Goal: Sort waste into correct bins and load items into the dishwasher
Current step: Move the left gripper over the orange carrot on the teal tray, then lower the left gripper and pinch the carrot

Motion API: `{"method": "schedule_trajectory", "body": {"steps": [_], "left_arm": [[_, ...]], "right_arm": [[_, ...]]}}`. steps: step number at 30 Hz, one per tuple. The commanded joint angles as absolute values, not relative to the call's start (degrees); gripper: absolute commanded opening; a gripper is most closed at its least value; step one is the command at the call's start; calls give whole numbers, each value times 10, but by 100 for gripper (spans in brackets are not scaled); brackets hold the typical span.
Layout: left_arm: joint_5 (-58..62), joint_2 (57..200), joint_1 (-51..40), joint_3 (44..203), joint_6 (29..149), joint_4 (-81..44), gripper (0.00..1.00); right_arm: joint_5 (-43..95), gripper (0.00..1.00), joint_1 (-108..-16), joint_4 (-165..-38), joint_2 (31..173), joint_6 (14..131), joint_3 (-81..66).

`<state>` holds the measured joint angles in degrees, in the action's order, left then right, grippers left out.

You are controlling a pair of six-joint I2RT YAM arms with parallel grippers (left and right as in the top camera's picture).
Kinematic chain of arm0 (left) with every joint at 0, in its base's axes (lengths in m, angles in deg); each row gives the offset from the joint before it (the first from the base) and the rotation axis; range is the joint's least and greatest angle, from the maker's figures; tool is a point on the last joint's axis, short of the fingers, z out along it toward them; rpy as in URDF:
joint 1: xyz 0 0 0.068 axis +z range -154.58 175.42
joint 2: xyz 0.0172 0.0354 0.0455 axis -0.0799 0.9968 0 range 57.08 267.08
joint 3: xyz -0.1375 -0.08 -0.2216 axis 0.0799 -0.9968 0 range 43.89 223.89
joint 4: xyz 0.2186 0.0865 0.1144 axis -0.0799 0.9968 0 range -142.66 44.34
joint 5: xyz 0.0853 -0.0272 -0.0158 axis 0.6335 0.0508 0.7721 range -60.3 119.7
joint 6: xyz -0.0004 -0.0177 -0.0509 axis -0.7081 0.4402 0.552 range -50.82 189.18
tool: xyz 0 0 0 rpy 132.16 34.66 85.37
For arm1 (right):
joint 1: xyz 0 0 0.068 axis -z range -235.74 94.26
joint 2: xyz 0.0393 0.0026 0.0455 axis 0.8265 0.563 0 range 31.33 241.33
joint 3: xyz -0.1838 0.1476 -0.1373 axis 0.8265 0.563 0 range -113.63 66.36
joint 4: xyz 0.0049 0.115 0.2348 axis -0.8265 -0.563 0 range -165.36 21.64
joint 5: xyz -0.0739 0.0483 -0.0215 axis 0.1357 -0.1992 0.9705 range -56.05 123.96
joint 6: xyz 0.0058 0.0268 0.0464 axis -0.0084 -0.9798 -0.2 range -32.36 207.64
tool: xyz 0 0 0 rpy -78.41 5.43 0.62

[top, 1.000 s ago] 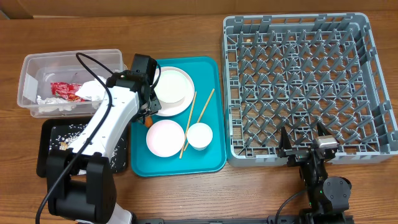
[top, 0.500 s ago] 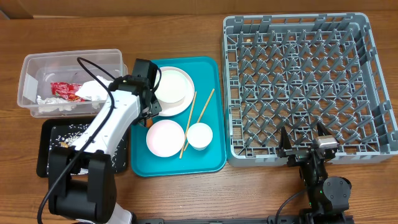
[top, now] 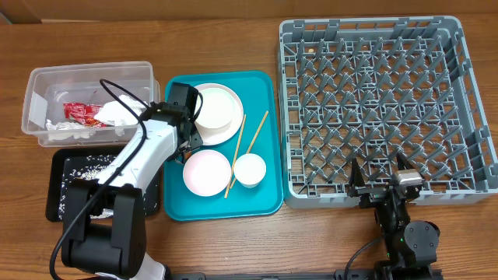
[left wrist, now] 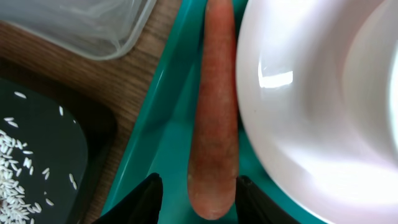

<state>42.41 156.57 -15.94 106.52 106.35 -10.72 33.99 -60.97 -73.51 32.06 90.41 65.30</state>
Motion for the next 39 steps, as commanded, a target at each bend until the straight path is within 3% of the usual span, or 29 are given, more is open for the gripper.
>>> {"method": "schedule_trajectory", "body": {"steps": [1,15,26,33,39], "left_arm": [[437,1571,-157,1047,1056,-123,39],[443,1571,-157,1019,1049,-170,38],[443,1571,-157,1000,1049,-185,41],[446,1571,-157,981,1049,-207,49],[454,1571,-157,976,1017,-213,47]], "right_arm": [[338,100,-608,-732,315,905,659],[338,100,-608,-732,315,905,659],[338,100,-608,-732,315,905,659],[338,100,-608,-732,315,905,659],[338,100,-608,-732,315,905,659]]}}
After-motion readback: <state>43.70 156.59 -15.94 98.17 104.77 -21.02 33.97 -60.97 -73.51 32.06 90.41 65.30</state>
